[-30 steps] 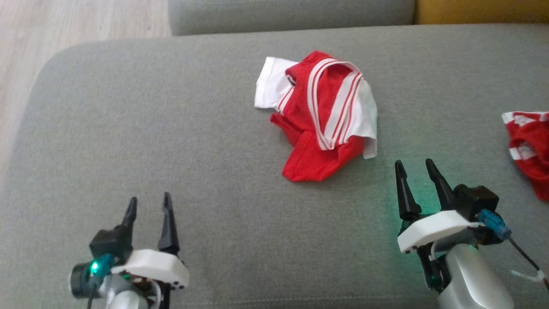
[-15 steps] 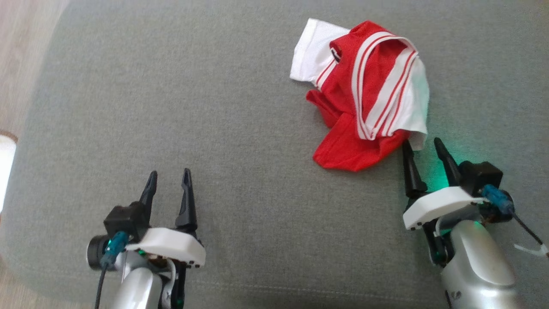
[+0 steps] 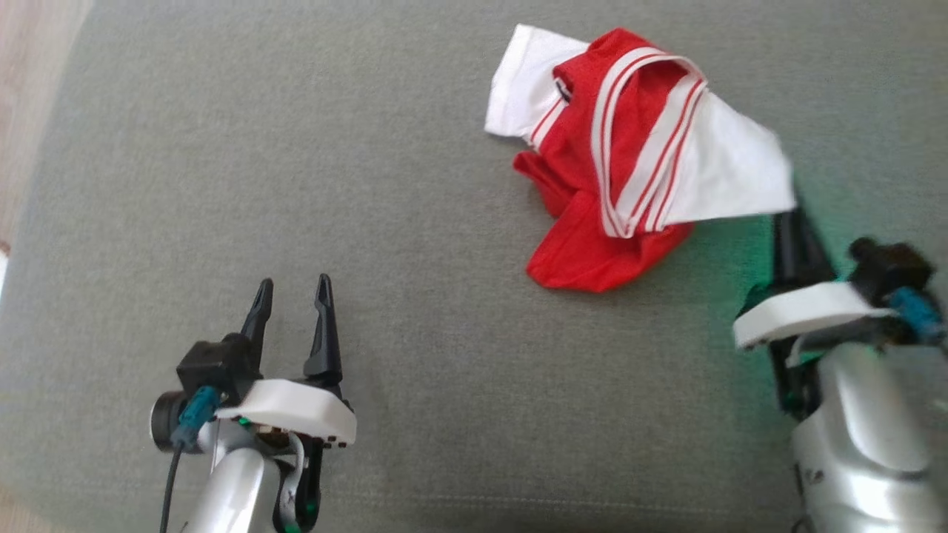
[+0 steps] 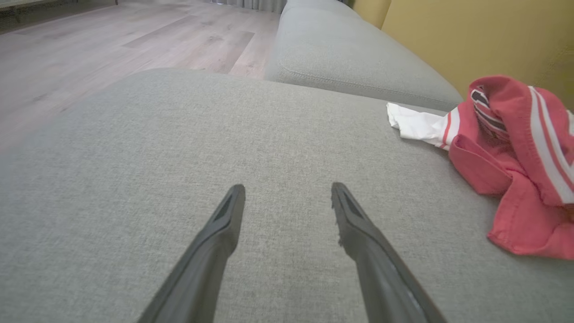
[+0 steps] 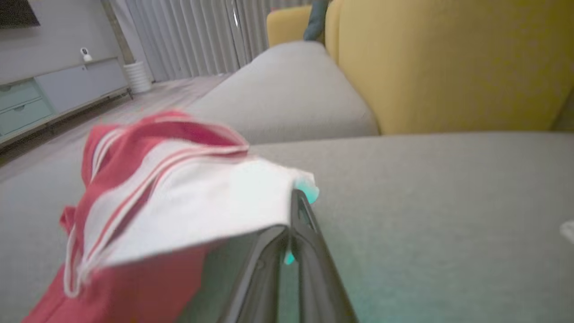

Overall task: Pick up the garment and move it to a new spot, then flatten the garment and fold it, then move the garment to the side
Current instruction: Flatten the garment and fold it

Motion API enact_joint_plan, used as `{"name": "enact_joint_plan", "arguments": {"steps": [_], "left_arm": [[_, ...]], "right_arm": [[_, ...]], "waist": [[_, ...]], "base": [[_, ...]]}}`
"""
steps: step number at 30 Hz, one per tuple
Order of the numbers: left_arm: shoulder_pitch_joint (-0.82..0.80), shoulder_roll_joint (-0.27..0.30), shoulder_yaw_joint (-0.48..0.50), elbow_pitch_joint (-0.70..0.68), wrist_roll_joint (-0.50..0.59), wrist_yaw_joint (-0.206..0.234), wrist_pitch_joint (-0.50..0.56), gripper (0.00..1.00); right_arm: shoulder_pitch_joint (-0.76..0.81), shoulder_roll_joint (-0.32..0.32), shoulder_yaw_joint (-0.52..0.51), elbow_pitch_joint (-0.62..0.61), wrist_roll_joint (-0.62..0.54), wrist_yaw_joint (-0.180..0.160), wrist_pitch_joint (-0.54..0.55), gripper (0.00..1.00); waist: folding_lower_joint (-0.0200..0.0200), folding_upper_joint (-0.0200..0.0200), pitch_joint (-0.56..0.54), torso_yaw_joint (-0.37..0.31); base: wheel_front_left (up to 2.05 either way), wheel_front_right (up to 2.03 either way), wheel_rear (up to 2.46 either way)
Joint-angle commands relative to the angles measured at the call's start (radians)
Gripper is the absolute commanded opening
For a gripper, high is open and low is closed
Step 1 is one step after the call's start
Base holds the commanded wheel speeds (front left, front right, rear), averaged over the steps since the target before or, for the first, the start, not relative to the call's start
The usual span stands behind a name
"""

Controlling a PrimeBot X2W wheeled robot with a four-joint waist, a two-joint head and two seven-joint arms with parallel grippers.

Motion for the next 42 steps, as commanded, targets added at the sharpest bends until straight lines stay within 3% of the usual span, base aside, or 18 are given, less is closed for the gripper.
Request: {"name": "enact_joint_plan", "arguments": {"steps": [1,4,9,14,20,25,30,36,42], "left_arm": [[-0.018,0.003,0.028,-0.024,-0.009,-0.003,-0.006,1.0],[-0.014,0.003,0.02,-0.019,-0.014,-0.008,-0.006,1.0],[-0.005,0.003,-0.005,-0.002,-0.025,-0.014,-0.006,1.0],[0.003,0.003,-0.052,0.01,-0.052,-0.01,-0.006,1.0],[0.007,0.003,-0.093,0.031,-0.06,-0.018,-0.006,1.0],[0.001,0.003,-0.123,0.04,-0.077,-0.016,-0.006,1.0],[0.006,0.003,-0.157,0.048,-0.104,-0.012,-0.006,1.0],[0.027,0.003,-0.176,0.056,-0.113,-0.003,-0.006,1.0],[0.043,0.003,-0.159,0.052,-0.107,0.003,-0.006,1.0]], "right_arm": [[-0.043,0.004,-0.008,-0.084,-0.032,0.007,-0.011,0.0],[-0.087,-0.025,-0.03,-0.163,-0.077,0.007,-0.011,0.0],[-0.248,-0.129,0.015,-0.245,-0.078,0.007,0.0,0.0],[-0.44,-0.214,0.13,-0.287,-0.046,0.007,0.064,0.0],[-0.626,-0.231,0.273,-0.28,-0.032,0.007,0.109,0.0],[-0.781,-0.201,0.444,-0.198,-0.034,0.007,0.133,0.0],[-0.912,-0.146,0.522,-0.065,-0.034,0.007,0.106,0.0],[-1.048,-0.111,0.467,0.095,-0.062,0.007,0.044,0.0],[-1.048,-0.154,0.365,0.216,-0.11,0.007,0.006,0.0]], "waist": [[0.0,0.0,-0.025,-0.025],[0.0,0.0,-0.049,-0.045],[0.0,0.0,-0.079,-0.07],[0.0,0.0,-0.098,-0.058],[0.0,0.0,-0.104,-0.016],[0.0,0.0,-0.11,0.058],[0.0,0.0,-0.122,0.14],[0.0,0.0,-0.141,0.209],[0.0,0.0,-0.146,0.205]], "base": [[0.0,0.0,0.0],[0.0,0.0,0.0],[0.0,0.0,0.0],[0.0,0.0,0.0],[0.0,0.0,0.0],[0.0,0.0,0.0],[0.0,0.0,0.0],[0.0,0.0,0.0],[0.0,0.0,0.0]]}}
